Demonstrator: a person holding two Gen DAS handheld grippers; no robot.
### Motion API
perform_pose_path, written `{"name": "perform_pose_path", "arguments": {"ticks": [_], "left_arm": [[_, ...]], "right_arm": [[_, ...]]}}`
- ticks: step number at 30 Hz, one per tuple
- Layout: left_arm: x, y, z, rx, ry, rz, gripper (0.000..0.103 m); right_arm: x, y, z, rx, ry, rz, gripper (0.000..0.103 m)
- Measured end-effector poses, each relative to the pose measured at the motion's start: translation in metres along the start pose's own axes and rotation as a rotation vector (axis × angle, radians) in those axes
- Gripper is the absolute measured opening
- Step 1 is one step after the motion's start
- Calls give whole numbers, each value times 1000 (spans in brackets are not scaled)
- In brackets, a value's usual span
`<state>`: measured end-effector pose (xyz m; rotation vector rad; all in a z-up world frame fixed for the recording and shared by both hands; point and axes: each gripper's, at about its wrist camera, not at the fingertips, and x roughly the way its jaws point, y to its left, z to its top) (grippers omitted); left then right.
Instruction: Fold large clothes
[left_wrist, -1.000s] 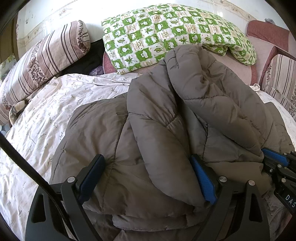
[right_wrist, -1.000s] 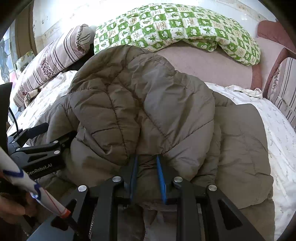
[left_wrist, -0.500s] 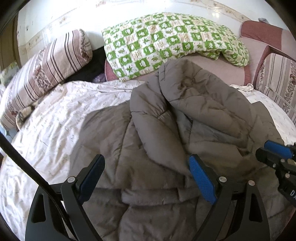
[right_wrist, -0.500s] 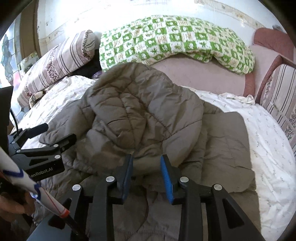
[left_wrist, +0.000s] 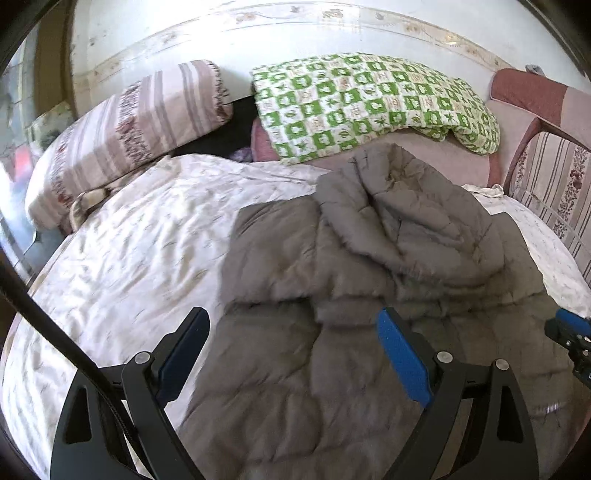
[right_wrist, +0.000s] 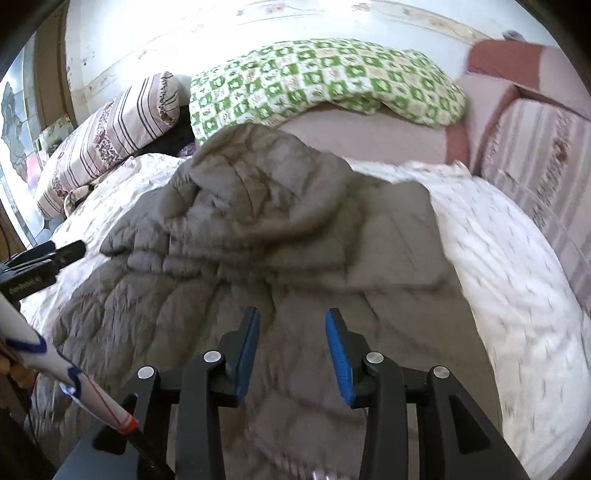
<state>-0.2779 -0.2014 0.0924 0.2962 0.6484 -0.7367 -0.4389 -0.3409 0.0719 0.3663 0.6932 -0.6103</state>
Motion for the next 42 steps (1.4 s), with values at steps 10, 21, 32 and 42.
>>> {"name": "perform_pose_path", "arguments": {"ticks": [10, 21, 32, 42], "left_arm": [[-32, 94, -75, -165, 121, 79, 92], [6, 157, -114, -317, 266, 154, 92], [-11, 178, -89, -351, 139, 203, 92], [-22, 160, -114, -378, 282, -63, 91]], "right_arm": [[-40, -51, -55, 117, 39, -46, 48], [-31, -78, -72, 197, 122, -98, 49], [-51, -81, -66, 198, 38, -82, 49], [-66, -116, -77, 308, 50, -112, 55]]}}
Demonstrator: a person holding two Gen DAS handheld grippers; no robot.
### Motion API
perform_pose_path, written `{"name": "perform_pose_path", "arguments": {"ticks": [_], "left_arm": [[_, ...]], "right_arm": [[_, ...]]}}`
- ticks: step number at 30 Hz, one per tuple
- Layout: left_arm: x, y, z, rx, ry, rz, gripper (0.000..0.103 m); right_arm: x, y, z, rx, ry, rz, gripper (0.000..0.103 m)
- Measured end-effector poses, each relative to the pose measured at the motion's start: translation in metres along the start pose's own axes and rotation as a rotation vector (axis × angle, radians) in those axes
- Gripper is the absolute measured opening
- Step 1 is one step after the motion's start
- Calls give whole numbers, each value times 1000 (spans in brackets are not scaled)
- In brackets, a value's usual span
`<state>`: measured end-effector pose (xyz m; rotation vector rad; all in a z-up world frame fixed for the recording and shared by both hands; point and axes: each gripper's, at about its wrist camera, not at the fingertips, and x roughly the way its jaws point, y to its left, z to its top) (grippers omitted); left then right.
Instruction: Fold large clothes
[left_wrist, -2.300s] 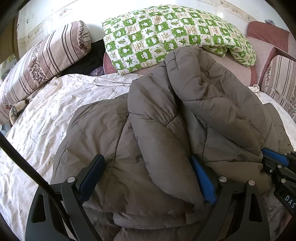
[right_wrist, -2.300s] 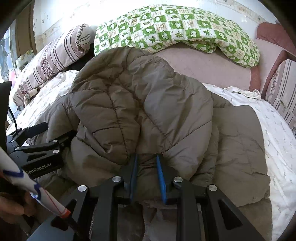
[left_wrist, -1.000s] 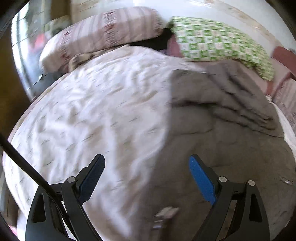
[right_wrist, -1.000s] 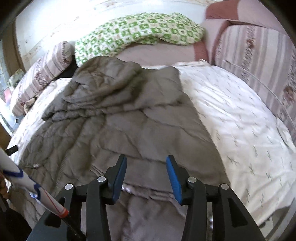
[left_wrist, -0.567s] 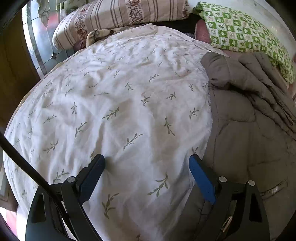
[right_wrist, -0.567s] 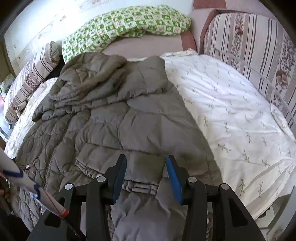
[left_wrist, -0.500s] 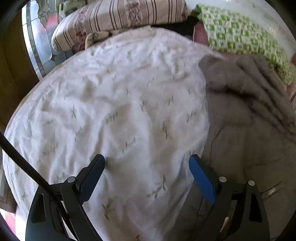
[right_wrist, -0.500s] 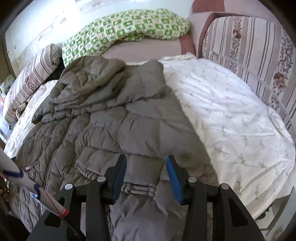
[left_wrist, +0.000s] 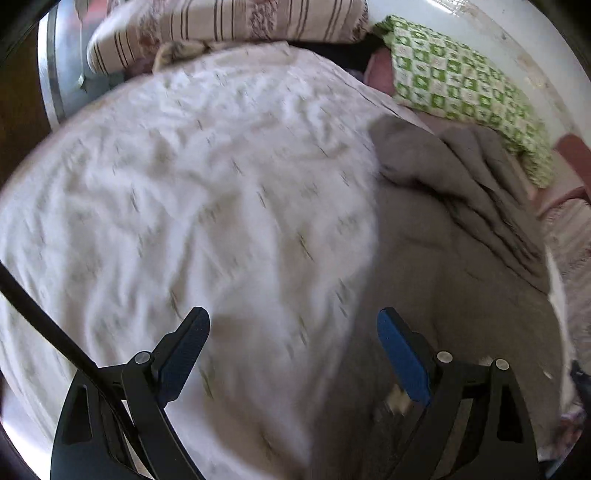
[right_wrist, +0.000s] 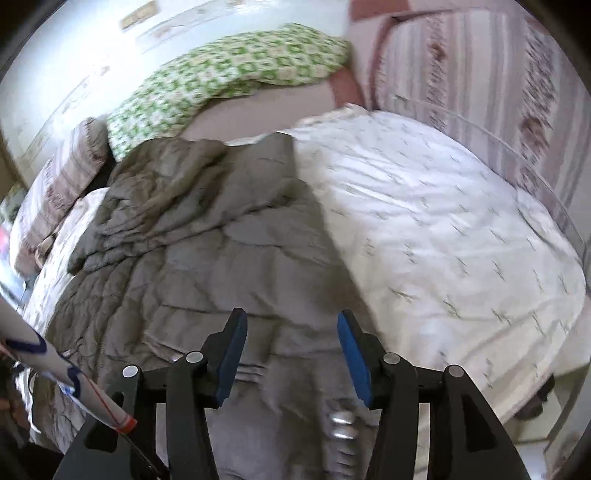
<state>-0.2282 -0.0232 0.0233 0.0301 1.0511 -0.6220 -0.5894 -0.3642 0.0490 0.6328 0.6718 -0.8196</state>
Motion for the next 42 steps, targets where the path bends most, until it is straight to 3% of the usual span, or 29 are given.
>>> {"name": "perform_pose_path", "arguments": {"ticks": [5, 7, 10, 16, 19, 24, 27, 31, 32, 35, 36, 38, 41, 42], "left_arm": [[-9, -3, -31, -2, 48, -88, 86], [-12, -5, -44, 13, 57, -72, 85], [-21, -5, -64, 17, 59, -67, 85], [-36, 0, -90, -26, 47, -112, 84], [-42, -13, -101, 14, 17, -124, 84], [-57, -42, -113, 123, -83, -138, 84], [-60, -57, -115, 176, -130, -148, 85], [-46, -60, -115, 182, -109, -90, 85], [-44, -58, -114, 172, -100, -88, 85], [-45, -54, -116, 162, -91, -116, 84], [-48, -55, -118, 166, -95, -138, 84], [-53, -56, -121, 172, -116, -159, 84], [-49, -56, -122, 171, -115, -121, 81], [-46, -54, -121, 164, -108, -112, 81]], "right_arm": [[1, -32, -10, 72, 46, -19, 56], [2, -42, -16, 94, 72, -11, 58], [2, -54, -27, 125, 105, 15, 66], [-6, -73, -49, 227, 162, 115, 67], [-10, -72, -65, 272, 190, 184, 67], [-24, -50, -83, 239, 180, 281, 65], [-29, -35, -89, 174, 164, 291, 65], [-18, -28, -96, 155, 192, 249, 65], [-16, -29, -96, 163, 193, 251, 64], [-31, -19, -93, 124, 112, 298, 31], [-38, -15, -92, 109, 76, 321, 27], [-43, -5, -91, 58, 37, 321, 26], [-23, -2, -96, 34, 106, 219, 30], [-20, -5, -97, 48, 116, 222, 31]]}}
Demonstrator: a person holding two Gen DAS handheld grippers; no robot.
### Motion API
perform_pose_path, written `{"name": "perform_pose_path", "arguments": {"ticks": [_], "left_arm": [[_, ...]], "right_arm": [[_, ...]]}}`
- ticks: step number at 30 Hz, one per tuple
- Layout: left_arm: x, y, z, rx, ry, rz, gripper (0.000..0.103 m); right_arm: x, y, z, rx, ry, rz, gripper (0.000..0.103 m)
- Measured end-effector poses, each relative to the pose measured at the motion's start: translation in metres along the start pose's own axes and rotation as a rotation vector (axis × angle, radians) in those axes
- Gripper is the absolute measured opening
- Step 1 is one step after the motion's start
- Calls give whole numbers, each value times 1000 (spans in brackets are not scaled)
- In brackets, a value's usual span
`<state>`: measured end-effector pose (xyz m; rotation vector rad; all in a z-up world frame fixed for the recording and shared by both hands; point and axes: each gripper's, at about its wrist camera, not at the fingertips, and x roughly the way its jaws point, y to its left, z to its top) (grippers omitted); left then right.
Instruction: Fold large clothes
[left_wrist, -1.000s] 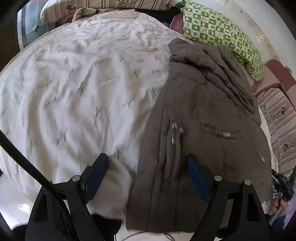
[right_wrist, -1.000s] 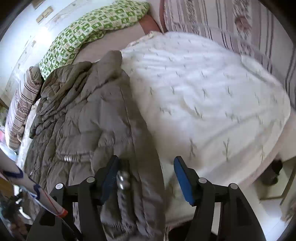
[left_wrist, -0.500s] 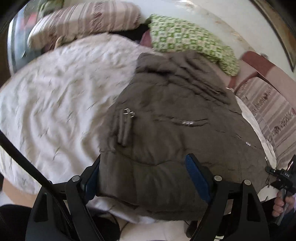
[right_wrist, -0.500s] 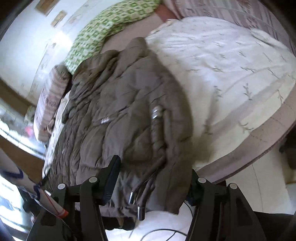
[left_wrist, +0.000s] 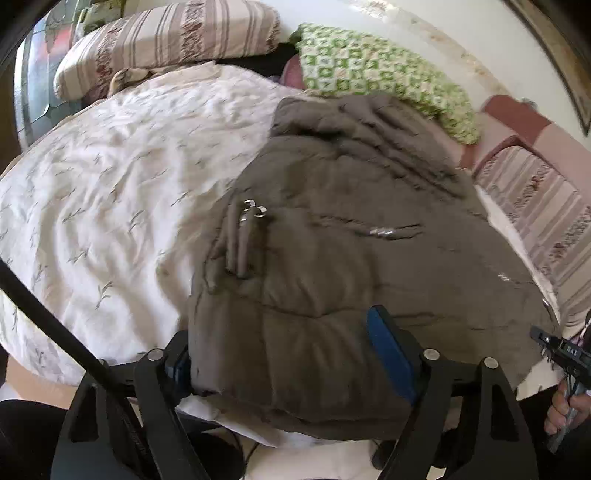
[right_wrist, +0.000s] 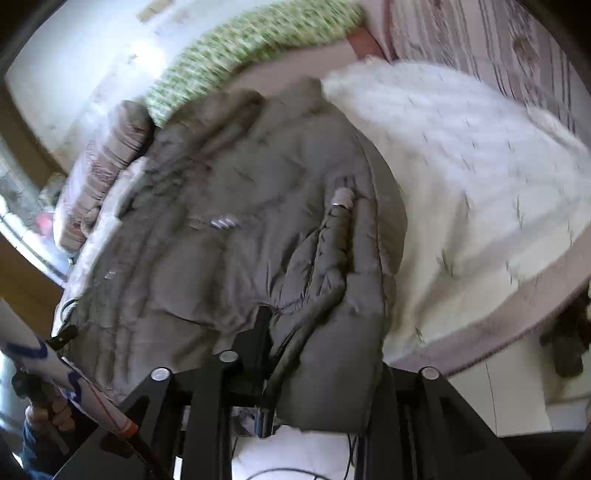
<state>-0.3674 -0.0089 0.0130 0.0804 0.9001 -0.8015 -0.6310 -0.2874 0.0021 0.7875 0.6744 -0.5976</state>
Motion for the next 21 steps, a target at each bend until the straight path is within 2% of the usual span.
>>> {"name": "perform_pose_path", "arguments": {"ticks": [4, 6, 8, 9, 11, 12, 16, 21], "left_arm": [[5, 5, -1, -26, 15, -5, 81], [5, -1, -3, 2, 15, -18, 81], [6, -7, -4, 42, 1, 13, 81], [6, -7, -5, 46, -1, 20, 81], [10, -3, -4, 28, 5, 36, 71], [12, -1, -4, 21, 10, 38, 69], [15, -12, -6, 87, -3, 96, 66], [19, -11, -7, 79, -7, 106, 68]], "right_arm": [[-6, 3, 4, 0, -51, 67, 34], [0, 4, 4, -14, -32, 37, 39], [18, 2, 3, -4, 30, -5, 40], [17, 1, 4, 7, 23, 3, 39], [14, 4, 6, -5, 13, 19, 27], [12, 7, 6, -19, -2, 27, 25], [16, 14, 4, -70, -1, -7, 25], [17, 14, 1, -75, -6, -19, 28]]}}
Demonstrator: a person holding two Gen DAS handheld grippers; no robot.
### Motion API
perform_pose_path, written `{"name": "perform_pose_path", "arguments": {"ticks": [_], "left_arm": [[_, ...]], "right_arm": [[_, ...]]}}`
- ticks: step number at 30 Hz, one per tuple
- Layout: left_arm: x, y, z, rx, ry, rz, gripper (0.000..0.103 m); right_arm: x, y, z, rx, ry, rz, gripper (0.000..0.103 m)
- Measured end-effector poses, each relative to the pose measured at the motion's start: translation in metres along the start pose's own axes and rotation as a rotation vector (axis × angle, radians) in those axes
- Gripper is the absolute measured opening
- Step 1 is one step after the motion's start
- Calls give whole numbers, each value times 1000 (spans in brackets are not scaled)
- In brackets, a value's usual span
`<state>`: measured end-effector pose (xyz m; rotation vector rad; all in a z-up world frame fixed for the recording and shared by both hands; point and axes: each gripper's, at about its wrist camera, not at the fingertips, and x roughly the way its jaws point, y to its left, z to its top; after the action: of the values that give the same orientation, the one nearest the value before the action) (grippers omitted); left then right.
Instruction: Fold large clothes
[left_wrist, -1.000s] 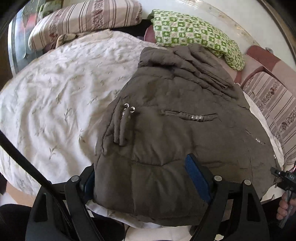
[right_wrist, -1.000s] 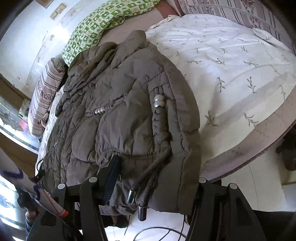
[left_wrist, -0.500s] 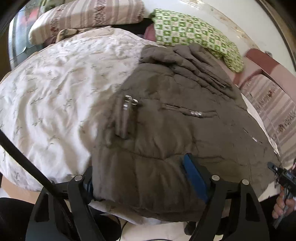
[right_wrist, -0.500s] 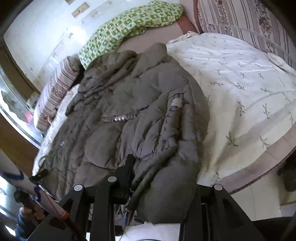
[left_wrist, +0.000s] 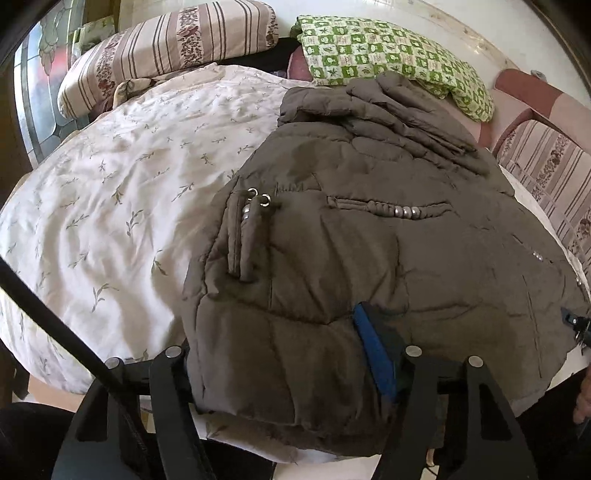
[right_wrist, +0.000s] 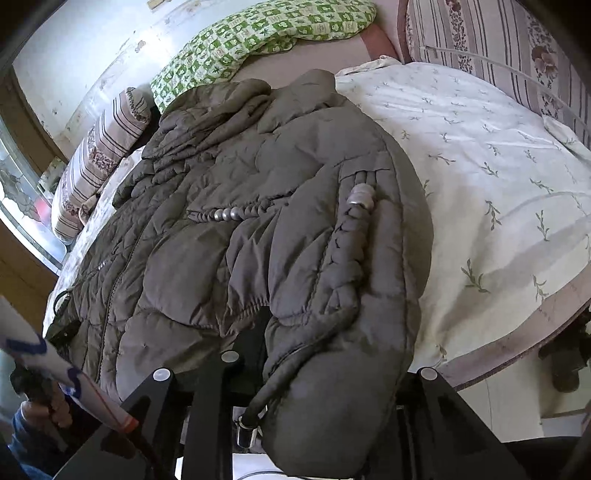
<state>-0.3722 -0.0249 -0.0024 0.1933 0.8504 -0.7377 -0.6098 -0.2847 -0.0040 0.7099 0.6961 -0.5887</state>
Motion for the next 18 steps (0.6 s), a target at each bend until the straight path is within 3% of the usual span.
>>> {"name": "perform_pose_path", "arguments": {"ticks": [18], "left_arm": [[2, -7, 0, 27, -1, 83, 79]], "right_arm": [[1, -2, 2, 33, 20, 9, 30]]}}
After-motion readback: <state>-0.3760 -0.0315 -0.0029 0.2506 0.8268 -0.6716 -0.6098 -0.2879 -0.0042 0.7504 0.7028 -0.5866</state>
